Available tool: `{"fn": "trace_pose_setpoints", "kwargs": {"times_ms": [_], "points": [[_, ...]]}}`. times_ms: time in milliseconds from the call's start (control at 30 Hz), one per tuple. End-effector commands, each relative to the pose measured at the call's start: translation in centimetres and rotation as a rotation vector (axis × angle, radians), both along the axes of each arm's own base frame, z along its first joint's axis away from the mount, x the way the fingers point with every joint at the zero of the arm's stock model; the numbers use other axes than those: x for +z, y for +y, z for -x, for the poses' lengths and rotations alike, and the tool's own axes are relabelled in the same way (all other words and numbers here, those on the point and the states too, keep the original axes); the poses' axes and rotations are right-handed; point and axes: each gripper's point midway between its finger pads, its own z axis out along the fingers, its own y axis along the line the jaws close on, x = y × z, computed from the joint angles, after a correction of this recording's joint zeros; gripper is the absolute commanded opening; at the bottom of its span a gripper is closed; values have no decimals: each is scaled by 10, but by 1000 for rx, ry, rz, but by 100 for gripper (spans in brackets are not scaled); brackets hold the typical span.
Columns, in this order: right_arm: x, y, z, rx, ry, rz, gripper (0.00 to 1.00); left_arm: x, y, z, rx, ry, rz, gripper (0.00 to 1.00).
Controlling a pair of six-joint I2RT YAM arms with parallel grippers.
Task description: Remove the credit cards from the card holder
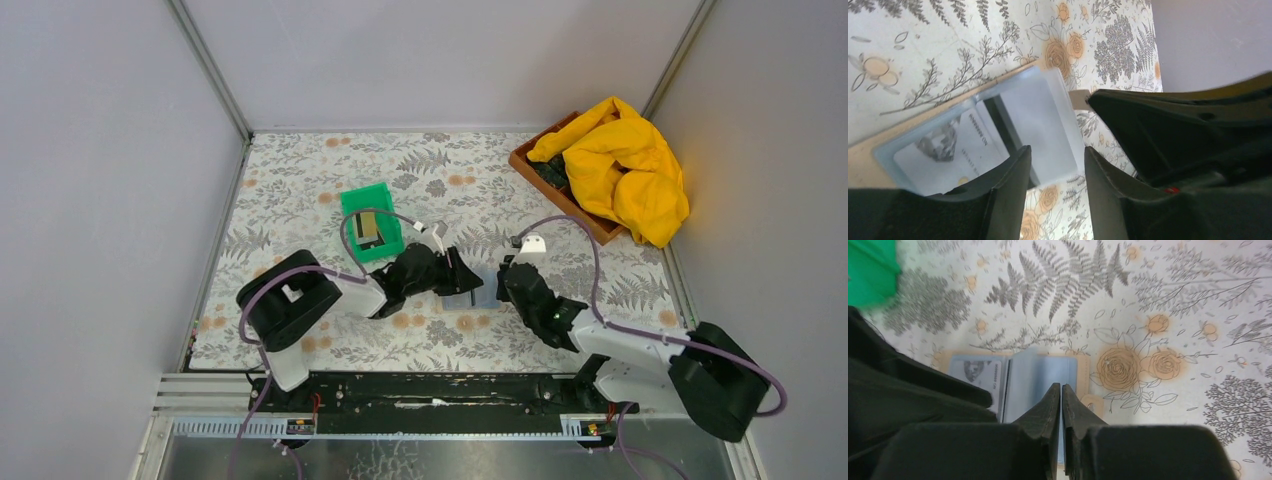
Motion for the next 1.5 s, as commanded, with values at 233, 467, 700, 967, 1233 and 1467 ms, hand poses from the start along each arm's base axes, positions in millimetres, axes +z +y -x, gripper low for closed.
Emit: {"fn": "trace_pose_setpoints", "kwargs": {"times_ms": [233,467,700,967,1233,1467], "points": [[-1,22,-9,62,11,-14,15,12,17,6,33,-77,36,56],[-22,27,-10,68,105,-43,0,5,15,-3,60,-67,42,56],[-38,22,-11,58,182,-57,0,-5,12,-10,61,-43,46,56],[-49,23,-8,73,232,-55,0,-15,13,-17,93,-38,26,56],[-53,26,-7,87,254,-77,0,-15,7,-15,79,-20,59,56],[-53,26,-7,87,256,-80,0,-11,10,-18,108,-14,53,25]]}}
